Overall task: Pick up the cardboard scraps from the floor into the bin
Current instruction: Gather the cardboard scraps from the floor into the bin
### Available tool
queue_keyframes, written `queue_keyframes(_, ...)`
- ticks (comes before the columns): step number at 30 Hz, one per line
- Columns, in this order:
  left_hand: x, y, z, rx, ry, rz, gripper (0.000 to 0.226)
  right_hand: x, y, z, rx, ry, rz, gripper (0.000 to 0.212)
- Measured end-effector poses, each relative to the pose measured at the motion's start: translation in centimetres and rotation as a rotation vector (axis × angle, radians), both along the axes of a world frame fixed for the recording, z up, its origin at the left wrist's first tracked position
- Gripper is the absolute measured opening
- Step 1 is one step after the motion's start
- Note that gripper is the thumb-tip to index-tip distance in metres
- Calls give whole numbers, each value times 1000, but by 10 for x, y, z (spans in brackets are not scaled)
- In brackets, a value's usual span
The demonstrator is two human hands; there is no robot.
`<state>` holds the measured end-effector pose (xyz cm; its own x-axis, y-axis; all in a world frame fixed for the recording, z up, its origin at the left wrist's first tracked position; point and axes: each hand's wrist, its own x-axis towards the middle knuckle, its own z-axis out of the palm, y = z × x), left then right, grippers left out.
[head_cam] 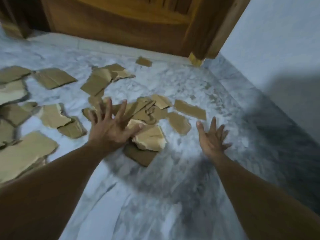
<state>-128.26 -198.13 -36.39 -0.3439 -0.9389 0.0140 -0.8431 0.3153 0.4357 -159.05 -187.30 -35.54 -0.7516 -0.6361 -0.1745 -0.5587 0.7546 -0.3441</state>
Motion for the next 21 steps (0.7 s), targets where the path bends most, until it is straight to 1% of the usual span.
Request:
queue_keyframes(1, -1, 1, -13, -17, -63, -25, 112, -8, -11, -11, 3, 48, 38, 90)
queue_keyframes(3, -3, 0, -24, -42, -111, -46, 119, -24, -33, -21, 2, 117, 124, 85)
queue_keyframes(5, -2, -2, -22, -69, -113, -34, 121, -32, -62, -19, -24, 90, 170, 81)
queue_keyframes(7, -1, -4, -21, -72, -107, -27, 121, -30, -91, -13, -23, 19, 213, 78)
queue_keyframes(10, -3, -2, -22, -80, -69, -11, 115, -1, -123, -6, -8, -83, 379, 79)
queue_keyframes(12, -1, 0, -18, -96, -50, 35, 112, 29, -133, -5, 5, -106, 479, 81)
queue_keyframes(14, 1, 6, -14, -91, -62, 98, 117, 61, -133, -7, 1, -120, 547, 85)
queue_keyframes(16, 8, 17, -11, -87, -92, 151, 124, 90, -128, -7, -46, -148, 585, 93)
queue_keyframes(18, 18, 24, -11, -74, -103, 196, 128, 112, -121, -5, -65, -137, 618, 100)
queue_keyframes(21, 35, 28, -14, -19, -116, 226, 133, 138, -106, -6, -21, -38, 679, 93)
